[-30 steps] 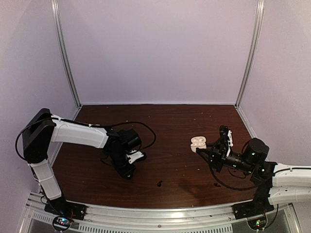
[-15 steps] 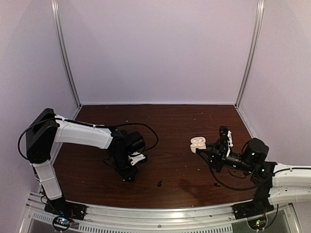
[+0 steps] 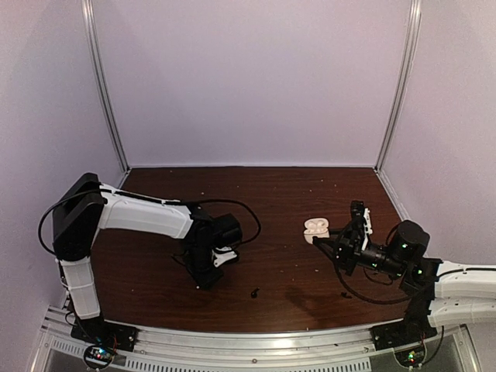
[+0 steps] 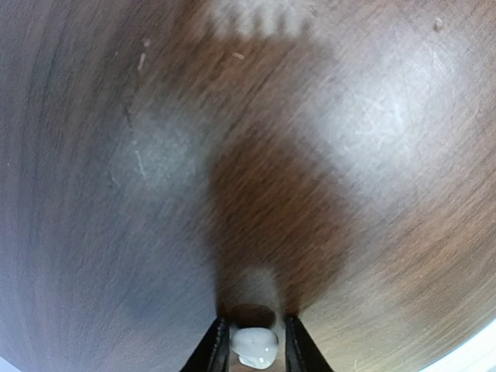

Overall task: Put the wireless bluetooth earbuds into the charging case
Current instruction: Pick up the left earbud from the center of the board.

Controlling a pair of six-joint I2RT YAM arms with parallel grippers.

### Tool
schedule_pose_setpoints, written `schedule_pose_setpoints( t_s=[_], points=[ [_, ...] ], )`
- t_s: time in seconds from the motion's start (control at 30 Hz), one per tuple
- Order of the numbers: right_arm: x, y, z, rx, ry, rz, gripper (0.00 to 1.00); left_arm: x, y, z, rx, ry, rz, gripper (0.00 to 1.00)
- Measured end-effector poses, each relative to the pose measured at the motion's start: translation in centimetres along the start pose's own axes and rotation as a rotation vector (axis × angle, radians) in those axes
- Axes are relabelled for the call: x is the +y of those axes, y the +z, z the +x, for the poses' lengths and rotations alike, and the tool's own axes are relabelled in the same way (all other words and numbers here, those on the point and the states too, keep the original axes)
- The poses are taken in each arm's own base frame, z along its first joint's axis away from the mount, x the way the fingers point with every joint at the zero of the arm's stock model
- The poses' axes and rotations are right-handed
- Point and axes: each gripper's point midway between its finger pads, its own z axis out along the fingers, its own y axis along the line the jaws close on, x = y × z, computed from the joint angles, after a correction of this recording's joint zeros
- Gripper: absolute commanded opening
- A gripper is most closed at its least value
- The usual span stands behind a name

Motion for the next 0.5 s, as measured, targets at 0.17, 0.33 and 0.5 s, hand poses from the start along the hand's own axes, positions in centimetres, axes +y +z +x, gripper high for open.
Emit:
schedule_pose_setpoints(
  t_s=[0.17, 0.33, 0.5],
  points=[
    [0.06, -0.08, -0.21, -0.007, -0.002, -0.001, 0.05, -0.03, -0.01, 0.02, 0.009, 0.011, -0.006, 0.16],
    [0.07, -0.09, -0.23, -0.008, -0.002, -0.001, 0.05, 0.01, -0.04, -0.01, 0.007, 0.012, -0.009, 0.14],
    [0.07, -0.09, -0.24, -0.008, -0.003, -0.001, 0.05, 0.14, -0.1, -0.05, -0.006, 0.012, -0.018, 0.14]
  ],
)
